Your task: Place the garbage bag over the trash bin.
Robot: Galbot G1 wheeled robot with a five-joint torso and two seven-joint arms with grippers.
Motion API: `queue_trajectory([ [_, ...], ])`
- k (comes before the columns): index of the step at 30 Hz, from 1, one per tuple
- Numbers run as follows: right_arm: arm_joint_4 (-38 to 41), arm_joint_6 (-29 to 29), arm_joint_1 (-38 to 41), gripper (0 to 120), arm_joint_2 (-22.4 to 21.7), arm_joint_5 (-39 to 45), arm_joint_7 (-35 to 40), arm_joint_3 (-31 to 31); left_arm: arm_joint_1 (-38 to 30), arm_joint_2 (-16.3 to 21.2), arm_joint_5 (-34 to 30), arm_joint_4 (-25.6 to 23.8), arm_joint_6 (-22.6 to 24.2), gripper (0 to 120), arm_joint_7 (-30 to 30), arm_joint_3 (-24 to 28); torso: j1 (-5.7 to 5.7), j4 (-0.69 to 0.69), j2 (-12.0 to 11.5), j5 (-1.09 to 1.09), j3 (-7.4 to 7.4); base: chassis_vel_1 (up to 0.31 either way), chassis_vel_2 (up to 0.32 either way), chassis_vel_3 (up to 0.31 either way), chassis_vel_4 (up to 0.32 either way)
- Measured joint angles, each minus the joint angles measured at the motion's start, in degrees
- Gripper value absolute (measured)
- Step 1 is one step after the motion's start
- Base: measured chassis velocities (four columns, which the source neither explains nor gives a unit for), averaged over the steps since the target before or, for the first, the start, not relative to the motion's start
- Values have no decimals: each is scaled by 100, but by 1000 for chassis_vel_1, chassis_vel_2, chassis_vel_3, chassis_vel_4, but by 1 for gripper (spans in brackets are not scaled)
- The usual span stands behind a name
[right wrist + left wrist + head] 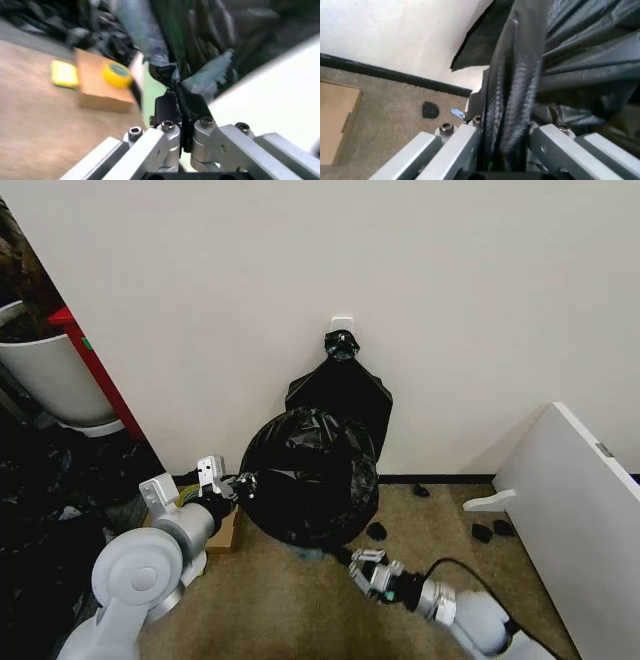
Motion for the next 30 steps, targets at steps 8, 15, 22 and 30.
queue_trajectory([
  [8, 14, 580, -200, 12, -365, 1306, -790, -87, 3, -11, 776, 152, -266, 1, 190, 106, 0, -1, 0, 1, 0, 0, 0, 0, 0],
  [15, -4, 462, -378, 40, -672, 4090, -3915, 712, 121, -8, 1370, 258, -496, 1, 350, 272, 0, -1, 0, -1, 0, 0, 0, 0, 0],
  [22, 1364, -137, -865, 61, -854, 4370, -1726, 497, 295, -43, 1917, 234, -824, 1, 541, 726, 0, -1, 0, -1, -1, 0, 0, 0, 0],
  [30, 3417, -1957, -1133, 53, -772, 3811, 1452, -211, 453, -103, 2541, 388, -1582, 1, 778, 1086, 0, -1, 0, -3, -1, 0, 0, 0, 0],
])
